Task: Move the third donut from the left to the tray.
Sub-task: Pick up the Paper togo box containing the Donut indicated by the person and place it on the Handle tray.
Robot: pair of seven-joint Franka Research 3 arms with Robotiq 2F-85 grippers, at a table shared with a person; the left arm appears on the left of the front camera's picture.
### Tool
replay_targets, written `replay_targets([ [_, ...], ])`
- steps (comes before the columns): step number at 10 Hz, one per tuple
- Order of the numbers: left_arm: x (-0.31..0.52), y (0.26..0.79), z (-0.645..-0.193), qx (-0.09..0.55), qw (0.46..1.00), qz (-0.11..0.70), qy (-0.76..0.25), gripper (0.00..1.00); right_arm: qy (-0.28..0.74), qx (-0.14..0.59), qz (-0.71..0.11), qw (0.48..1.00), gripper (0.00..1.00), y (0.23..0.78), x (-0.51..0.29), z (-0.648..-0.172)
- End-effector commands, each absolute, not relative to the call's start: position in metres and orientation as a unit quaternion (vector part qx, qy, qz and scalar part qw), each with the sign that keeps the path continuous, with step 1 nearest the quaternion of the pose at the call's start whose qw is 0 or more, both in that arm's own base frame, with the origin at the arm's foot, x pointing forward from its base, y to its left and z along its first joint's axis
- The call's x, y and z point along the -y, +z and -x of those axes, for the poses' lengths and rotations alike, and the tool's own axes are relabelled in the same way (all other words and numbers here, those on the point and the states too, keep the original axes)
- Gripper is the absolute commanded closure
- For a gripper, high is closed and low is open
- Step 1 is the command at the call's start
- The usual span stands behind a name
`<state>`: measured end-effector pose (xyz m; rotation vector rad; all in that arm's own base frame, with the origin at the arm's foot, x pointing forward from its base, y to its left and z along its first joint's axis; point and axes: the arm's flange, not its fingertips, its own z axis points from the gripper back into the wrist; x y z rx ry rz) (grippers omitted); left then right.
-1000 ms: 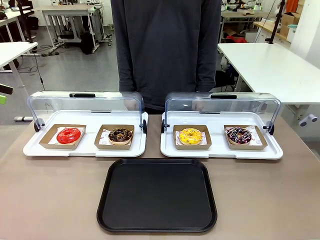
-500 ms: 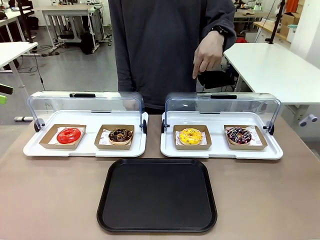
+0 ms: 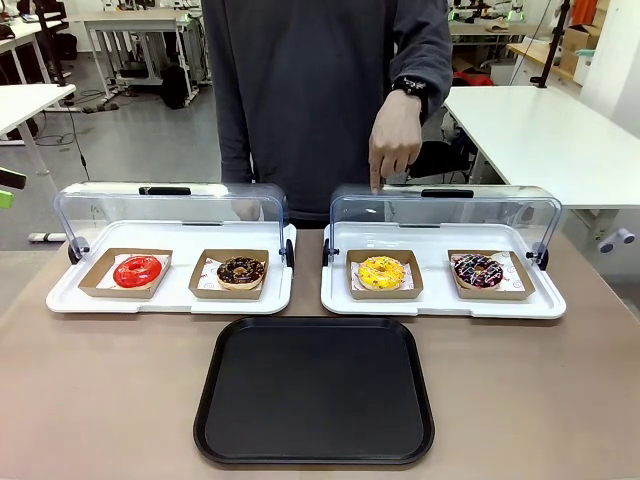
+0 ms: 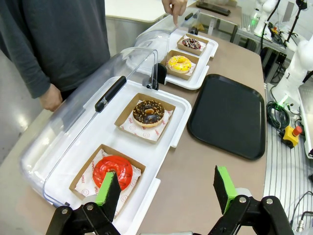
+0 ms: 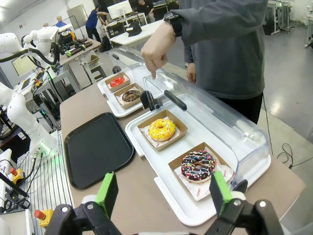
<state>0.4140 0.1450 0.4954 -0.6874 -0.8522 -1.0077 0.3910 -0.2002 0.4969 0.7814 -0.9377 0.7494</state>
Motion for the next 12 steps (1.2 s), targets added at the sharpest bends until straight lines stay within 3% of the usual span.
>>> replay_targets([
  [1, -0.1448, 0.4972, -0.4126, 0.384, 0.735, 0.316, -0.460, 0.00, 0.345, 0.436, -0.360, 0.749, 0.00, 0.4978, 0.1994, -0.3928],
  [12, -0.1448, 0.4972, -0.4126, 0.384, 0.735, 0.316, -0.460, 0.00, 0.345, 0.436, -0.360, 0.749, 0.00, 0.4978, 0.1994, -0.3928],
])
